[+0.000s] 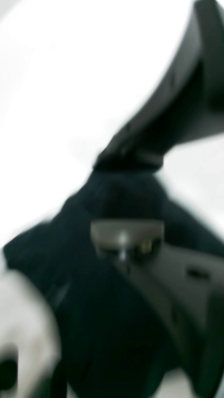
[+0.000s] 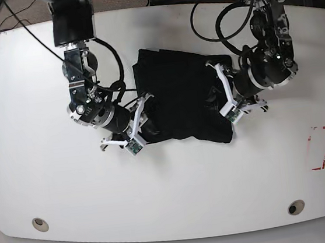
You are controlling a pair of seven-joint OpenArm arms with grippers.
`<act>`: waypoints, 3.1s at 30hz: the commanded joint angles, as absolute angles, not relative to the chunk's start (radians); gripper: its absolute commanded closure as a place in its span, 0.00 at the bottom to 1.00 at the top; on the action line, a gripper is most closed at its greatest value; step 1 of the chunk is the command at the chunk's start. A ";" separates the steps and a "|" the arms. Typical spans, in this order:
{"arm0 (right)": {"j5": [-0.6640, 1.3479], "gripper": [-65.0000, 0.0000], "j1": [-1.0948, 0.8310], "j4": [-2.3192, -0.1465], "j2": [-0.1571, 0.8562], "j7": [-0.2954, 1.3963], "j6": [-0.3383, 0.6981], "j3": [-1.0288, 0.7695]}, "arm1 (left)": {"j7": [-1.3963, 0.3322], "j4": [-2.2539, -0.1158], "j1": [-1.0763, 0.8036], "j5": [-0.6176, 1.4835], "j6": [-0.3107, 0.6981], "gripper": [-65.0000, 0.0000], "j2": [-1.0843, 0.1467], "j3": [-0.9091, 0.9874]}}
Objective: Layout the t-shirt on the table in an organized manner, then fold the t-shirt properly
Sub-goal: 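Grasp the black bundle with both grippers and lift it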
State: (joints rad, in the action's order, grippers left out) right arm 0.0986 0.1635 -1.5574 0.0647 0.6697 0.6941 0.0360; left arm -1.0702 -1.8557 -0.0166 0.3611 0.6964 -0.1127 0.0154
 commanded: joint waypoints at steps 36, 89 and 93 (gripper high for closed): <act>0.114 0.83 -0.022 -1.409 0.156 0.369 0.698 -0.061 | -1.044 -1.481 0.153 0.271 0.698 0.82 -0.222 -0.189; 0.104 0.83 0.008 -1.420 0.067 0.489 0.698 -0.145 | -0.955 -1.587 0.042 0.271 0.698 0.82 -0.211 -0.289; 0.104 0.83 -0.047 -1.463 0.059 0.483 0.698 -0.143 | -0.914 -1.503 0.061 0.271 0.698 0.82 -0.242 -0.291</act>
State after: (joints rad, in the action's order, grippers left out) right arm 0.1013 -0.0376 -1.4231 0.0605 0.4793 0.6884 -0.1436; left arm -0.8951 -1.5299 0.0406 0.2951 0.6979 -0.2249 -0.2897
